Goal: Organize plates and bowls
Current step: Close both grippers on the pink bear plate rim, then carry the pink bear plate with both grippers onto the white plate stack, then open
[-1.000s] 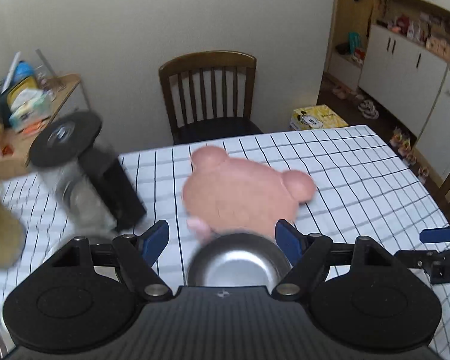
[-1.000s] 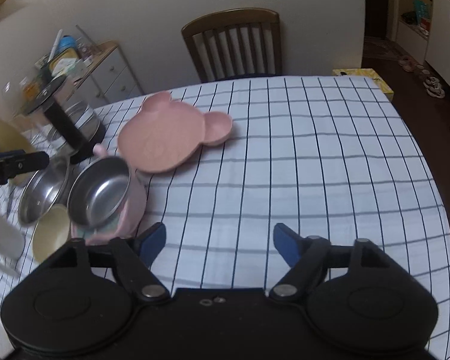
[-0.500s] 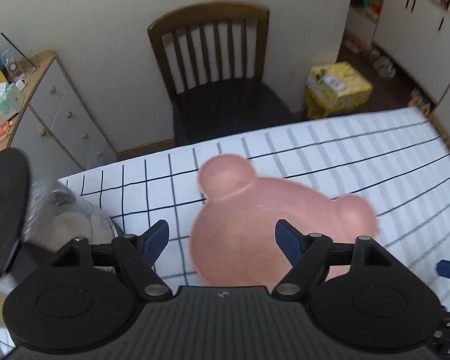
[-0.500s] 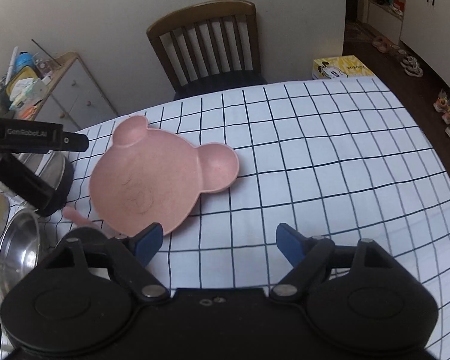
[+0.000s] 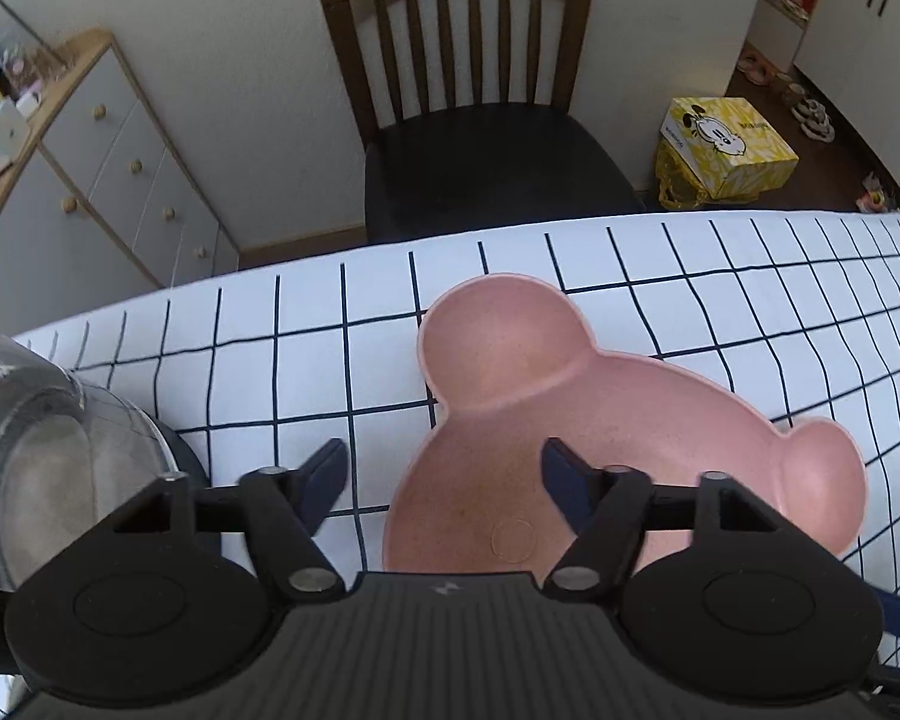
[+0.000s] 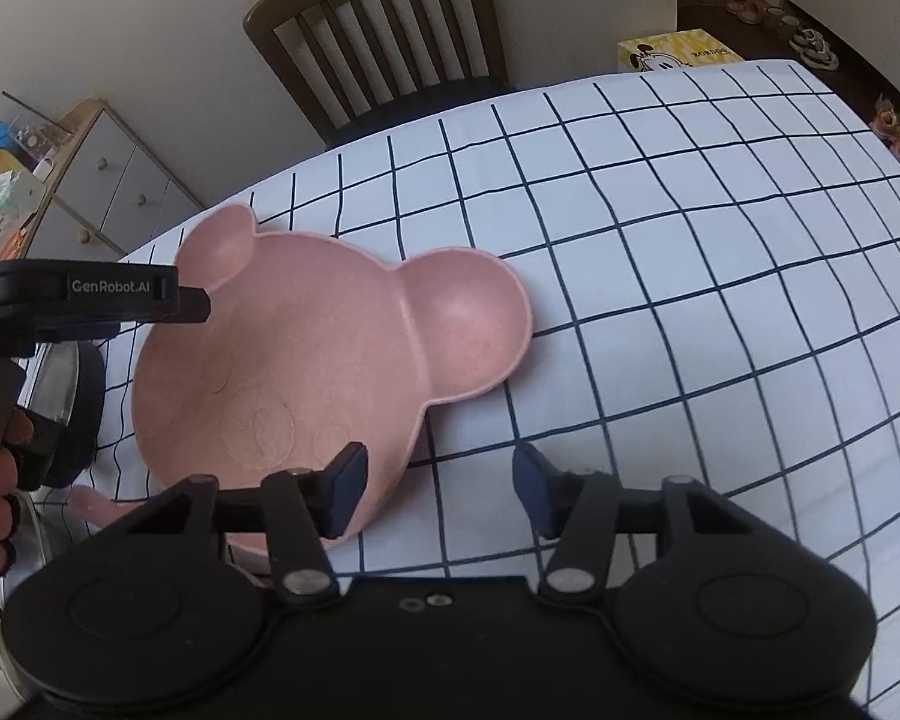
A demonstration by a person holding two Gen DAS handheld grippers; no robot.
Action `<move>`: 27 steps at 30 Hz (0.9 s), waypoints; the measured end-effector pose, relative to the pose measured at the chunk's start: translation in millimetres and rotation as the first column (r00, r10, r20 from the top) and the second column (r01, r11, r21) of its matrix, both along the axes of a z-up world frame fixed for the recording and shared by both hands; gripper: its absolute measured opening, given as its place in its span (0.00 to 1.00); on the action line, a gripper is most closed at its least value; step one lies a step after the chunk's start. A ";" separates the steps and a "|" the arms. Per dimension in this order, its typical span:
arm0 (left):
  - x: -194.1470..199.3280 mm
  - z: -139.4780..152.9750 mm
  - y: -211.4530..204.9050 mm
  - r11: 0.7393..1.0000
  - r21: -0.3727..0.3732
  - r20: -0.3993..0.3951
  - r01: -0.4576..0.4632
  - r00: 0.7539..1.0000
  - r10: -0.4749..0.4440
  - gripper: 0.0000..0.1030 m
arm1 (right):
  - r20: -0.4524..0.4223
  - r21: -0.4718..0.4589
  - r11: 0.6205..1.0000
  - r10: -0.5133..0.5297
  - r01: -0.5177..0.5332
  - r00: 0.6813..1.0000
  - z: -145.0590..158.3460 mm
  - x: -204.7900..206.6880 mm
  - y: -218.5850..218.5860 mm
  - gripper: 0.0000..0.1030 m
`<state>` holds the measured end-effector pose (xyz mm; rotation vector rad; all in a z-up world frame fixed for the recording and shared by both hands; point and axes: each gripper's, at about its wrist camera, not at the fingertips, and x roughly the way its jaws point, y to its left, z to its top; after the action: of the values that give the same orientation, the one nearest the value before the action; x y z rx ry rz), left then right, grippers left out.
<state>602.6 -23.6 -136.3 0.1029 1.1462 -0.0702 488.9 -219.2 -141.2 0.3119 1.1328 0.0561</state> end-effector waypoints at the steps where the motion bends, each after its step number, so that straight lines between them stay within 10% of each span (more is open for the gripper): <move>1: 1.2 -1.9 1.2 1.000 -0.005 -0.005 -0.005 1.000 0.005 0.62 | 0.000 -0.004 1.000 0.003 -0.003 1.000 -1.4 1.1 1.5 0.48; 11: 0.5 -6.5 15.7 0.997 -0.052 -0.017 -0.055 0.998 0.054 0.17 | 0.004 0.017 1.000 0.009 -0.009 1.000 -6.9 6.2 3.7 0.21; 13: -2.1 -5.8 16.7 0.997 -0.062 -0.015 -0.054 0.998 0.053 0.16 | 0.015 0.028 0.999 0.019 -0.020 1.000 -5.5 5.6 4.9 0.09; 27: -27.4 45.2 -4.6 0.996 -0.084 0.058 0.009 0.998 -0.004 0.16 | 0.103 -0.035 0.998 0.052 -0.048 0.993 32.3 -12.9 -10.2 0.09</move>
<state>575.2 -28.2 -91.1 0.0338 1.0834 -0.1201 476.0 -229.4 -108.9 0.2487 1.0375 0.0969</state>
